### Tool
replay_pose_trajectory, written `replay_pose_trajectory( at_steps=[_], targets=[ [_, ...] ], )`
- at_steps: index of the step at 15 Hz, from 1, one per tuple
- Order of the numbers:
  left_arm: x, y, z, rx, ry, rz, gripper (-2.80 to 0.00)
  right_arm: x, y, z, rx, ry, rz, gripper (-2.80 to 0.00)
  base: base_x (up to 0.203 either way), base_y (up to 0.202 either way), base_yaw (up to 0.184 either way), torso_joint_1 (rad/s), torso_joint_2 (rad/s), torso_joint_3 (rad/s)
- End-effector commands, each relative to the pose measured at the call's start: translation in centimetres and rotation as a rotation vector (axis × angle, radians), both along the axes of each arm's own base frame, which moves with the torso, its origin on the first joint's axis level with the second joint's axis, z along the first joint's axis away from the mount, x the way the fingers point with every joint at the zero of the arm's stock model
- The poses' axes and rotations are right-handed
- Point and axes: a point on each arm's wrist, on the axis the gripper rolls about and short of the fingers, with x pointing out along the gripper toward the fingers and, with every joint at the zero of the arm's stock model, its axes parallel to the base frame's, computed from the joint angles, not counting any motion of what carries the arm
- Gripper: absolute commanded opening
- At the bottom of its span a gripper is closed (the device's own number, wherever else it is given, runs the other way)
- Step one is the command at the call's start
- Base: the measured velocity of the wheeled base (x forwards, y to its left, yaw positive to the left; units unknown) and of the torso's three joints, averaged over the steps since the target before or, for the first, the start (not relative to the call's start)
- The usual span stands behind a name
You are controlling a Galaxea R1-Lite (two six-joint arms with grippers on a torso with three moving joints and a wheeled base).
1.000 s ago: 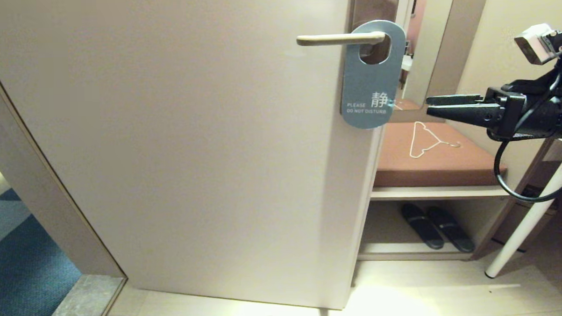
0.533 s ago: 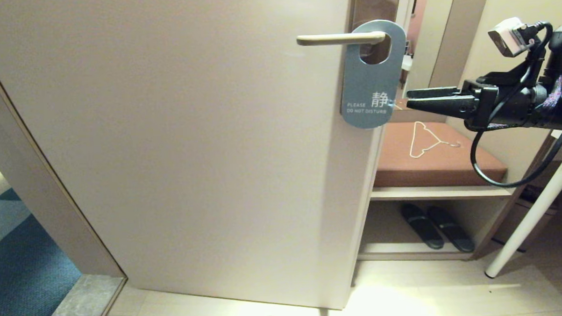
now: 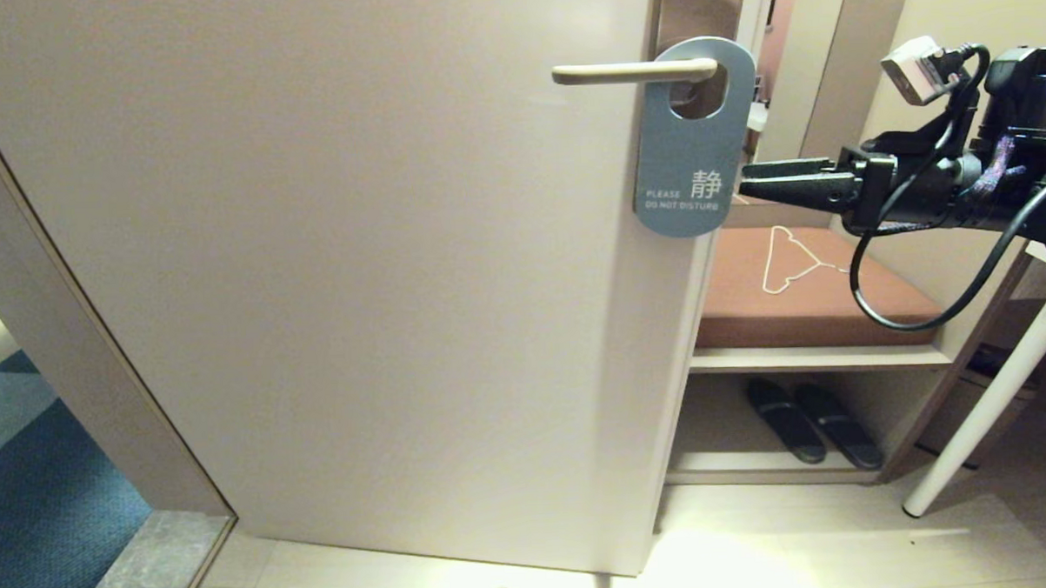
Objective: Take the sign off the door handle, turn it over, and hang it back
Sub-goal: Take down the sign
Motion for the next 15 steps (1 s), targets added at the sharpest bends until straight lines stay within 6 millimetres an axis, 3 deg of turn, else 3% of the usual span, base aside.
replay_pose_trajectory(
  at_steps=[1, 15],
  targets=[
    [0.0, 0.0, 0.0, 0.000, 0.001, 0.001, -2.80, 0.6, 0.5, -0.2, 0.001, 0.002, 0.019, 0.00, 0.000, 0.000, 0.000, 0.000, 0.00, 0.000],
    [0.0, 0.0, 0.0, 0.000, 0.002, 0.000, -2.80, 3.8, 4.3, -0.2, 0.021, -0.005, 0.114, 0.00, 0.000, 0.000, 0.000, 0.000, 0.00, 0.000]
  ],
)
